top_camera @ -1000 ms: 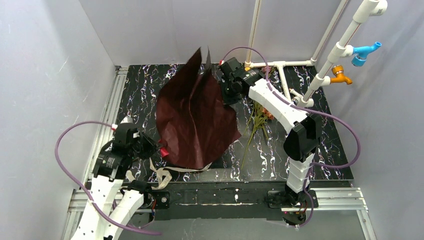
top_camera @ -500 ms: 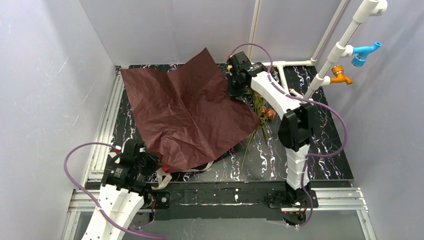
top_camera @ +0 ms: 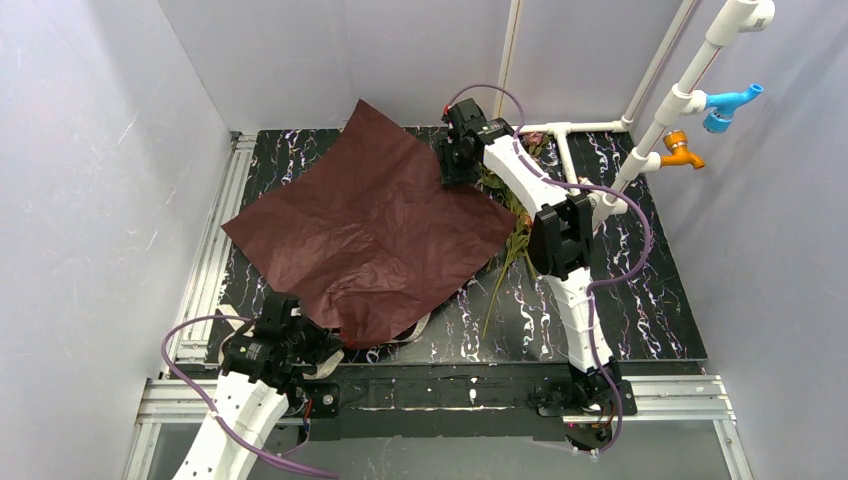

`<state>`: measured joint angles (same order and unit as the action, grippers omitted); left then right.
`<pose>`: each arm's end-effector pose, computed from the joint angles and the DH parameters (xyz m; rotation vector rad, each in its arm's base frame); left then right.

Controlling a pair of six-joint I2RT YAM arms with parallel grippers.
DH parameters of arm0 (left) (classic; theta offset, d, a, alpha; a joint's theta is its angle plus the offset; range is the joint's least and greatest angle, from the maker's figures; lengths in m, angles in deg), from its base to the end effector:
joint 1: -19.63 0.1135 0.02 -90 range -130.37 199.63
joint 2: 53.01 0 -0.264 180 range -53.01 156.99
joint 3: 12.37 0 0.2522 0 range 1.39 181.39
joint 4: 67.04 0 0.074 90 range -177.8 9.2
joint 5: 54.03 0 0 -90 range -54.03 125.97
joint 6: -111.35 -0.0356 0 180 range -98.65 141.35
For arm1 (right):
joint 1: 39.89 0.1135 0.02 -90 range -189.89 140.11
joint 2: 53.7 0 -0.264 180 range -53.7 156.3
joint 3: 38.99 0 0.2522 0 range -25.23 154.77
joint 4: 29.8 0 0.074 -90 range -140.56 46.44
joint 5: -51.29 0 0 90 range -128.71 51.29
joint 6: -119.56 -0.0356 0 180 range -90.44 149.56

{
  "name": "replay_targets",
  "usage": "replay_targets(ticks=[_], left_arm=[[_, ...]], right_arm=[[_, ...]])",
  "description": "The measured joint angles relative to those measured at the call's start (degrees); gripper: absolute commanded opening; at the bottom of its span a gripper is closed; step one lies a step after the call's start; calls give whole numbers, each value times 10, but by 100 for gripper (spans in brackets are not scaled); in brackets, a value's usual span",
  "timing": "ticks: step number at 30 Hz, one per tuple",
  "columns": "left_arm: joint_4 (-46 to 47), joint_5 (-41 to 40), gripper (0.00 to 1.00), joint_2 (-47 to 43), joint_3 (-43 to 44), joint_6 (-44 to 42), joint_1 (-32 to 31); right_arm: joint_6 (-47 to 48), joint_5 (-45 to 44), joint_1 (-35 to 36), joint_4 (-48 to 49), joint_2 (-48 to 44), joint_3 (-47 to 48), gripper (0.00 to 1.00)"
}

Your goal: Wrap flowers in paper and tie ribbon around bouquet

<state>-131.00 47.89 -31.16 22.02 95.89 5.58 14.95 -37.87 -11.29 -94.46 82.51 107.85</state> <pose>0.0846 -0.0287 0.1814 -1.2616 2.3575 -0.8528 0.4588 0.2507 0.2540 -0.3159 2.5247 0.3215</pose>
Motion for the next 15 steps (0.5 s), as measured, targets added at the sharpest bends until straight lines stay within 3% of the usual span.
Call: replay_targets(ticks=[3, 10, 12, 15], left_arm=[[8, 12, 0, -3, -14, 16, 0], [22, 22, 3, -1, -15, 26, 0], [23, 23, 21, 2, -15, 25, 0], [27, 30, 67, 5, -15, 19, 0]], right_arm=[[-5, 0, 0, 1, -1, 0, 80], [-17, 6, 0, 6, -37, -21, 97], [-19, -2, 0, 11, -86, -65, 98], [-32, -39, 0, 25, -185, -155, 98]])
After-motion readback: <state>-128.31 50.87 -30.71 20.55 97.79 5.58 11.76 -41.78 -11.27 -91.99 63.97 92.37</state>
